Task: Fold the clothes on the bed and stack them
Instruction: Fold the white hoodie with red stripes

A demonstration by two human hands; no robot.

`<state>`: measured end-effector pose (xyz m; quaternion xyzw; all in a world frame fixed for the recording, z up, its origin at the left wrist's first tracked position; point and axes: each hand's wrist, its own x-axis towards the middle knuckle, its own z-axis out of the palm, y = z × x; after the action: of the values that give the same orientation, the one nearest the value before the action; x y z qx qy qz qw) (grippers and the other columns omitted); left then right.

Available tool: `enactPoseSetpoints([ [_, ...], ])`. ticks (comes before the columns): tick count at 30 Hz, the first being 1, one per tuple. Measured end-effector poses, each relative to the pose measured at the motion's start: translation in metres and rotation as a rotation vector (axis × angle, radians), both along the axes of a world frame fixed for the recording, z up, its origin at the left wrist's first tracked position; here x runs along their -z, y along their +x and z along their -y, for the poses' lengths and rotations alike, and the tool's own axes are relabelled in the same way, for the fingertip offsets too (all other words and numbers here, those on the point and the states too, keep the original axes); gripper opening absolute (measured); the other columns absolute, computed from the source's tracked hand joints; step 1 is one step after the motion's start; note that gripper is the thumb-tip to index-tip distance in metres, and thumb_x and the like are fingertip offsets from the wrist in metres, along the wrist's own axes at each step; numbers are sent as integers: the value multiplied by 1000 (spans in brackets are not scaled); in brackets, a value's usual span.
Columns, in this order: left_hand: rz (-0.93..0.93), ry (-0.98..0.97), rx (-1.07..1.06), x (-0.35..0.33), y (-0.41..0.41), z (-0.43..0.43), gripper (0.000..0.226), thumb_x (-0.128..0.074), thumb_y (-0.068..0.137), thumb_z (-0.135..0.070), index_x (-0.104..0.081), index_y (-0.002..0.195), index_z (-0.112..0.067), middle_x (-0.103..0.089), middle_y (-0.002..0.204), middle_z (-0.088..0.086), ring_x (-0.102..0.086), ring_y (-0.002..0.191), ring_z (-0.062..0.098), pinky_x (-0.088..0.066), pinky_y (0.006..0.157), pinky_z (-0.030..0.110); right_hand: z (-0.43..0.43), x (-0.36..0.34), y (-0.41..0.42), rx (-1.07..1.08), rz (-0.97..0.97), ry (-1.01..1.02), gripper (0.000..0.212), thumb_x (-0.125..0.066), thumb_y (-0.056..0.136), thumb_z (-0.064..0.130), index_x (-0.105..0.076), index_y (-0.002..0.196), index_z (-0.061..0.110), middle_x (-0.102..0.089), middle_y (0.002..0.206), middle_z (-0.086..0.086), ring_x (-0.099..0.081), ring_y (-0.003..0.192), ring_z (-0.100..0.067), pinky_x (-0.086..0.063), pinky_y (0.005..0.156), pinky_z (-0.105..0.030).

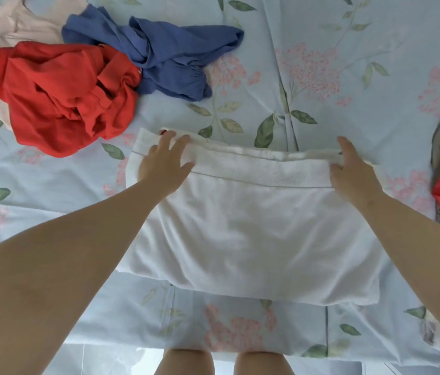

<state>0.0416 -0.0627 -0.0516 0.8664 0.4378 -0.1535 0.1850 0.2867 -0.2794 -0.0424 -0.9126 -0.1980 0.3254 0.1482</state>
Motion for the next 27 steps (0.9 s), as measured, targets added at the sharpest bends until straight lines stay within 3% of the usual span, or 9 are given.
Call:
enactPoseSetpoints([
  [3,61,-149,143,6,20,0,68,-53,92,-45,-21,149,-27,-18,154,-6,-38,131,20,-45,93,41,-4,7,-1,-14,-134,5,41,-51,92,35,-41,132,37,-64,109,-14,-61,90,-31,-52,83,-44],
  [5,33,-187,194,6,32,1,69,-57,90,-44,-24,147,-26,-27,151,-7,-47,123,17,-46,87,35,-3,11,-4,-21,-91,58,27,-55,91,30,-51,117,24,-64,91,-10,-58,82,-28,-48,74,-36],
  [8,39,-144,149,6,42,1,44,-54,92,-33,-44,133,-25,-51,126,-4,-56,100,19,-39,73,28,0,14,-10,-24,28,153,12,-54,94,21,-52,101,11,-63,79,-10,-59,78,-29,-45,70,-33],
  [12,28,0,225,4,45,-2,27,-38,100,-27,-54,114,-12,-54,112,5,-55,94,26,-33,67,31,-3,9,-7,65,59,245,10,-47,97,22,-46,97,12,-64,82,-17,-63,76,-37,-53,74,-50],
  [15,178,76,61,-1,52,-12,28,-38,100,-23,-53,117,-7,-51,114,11,-52,98,31,-37,72,36,-14,1,-2,152,141,335,10,-42,98,20,-45,102,11,-63,91,-17,-60,82,-34,-50,72,-42],
  [17,150,59,61,-2,58,-10,30,-44,97,-19,-49,126,-10,-47,126,11,-48,110,32,-40,82,40,-17,0,-6,187,113,313,18,-40,98,16,-45,115,12,-60,98,-12,-58,90,-31,-45,73,-36],
  [21,14,-13,305,-1,64,22,66,-50,94,-40,-18,149,-21,-11,157,5,-19,141,28,-25,110,45,5,3,-45,200,36,203,56,-52,91,11,-31,142,18,-51,129,-11,-50,116,-29,-42,98,-42],
  [24,-65,-100,540,4,72,42,79,-47,91,-52,-5,151,-23,0,160,0,0,147,20,-7,117,46,30,2,-87,215,121,82,54,-58,87,18,-40,138,19,-50,134,-6,-43,122,-29,-32,100,-39],
  [27,-126,-146,581,8,83,43,88,-53,88,-53,0,151,-23,5,160,-1,5,147,20,-2,118,48,47,0,-125,398,108,-39,47,-60,85,27,-47,130,19,-48,131,-6,-40,120,-29,-28,98,-37],
])
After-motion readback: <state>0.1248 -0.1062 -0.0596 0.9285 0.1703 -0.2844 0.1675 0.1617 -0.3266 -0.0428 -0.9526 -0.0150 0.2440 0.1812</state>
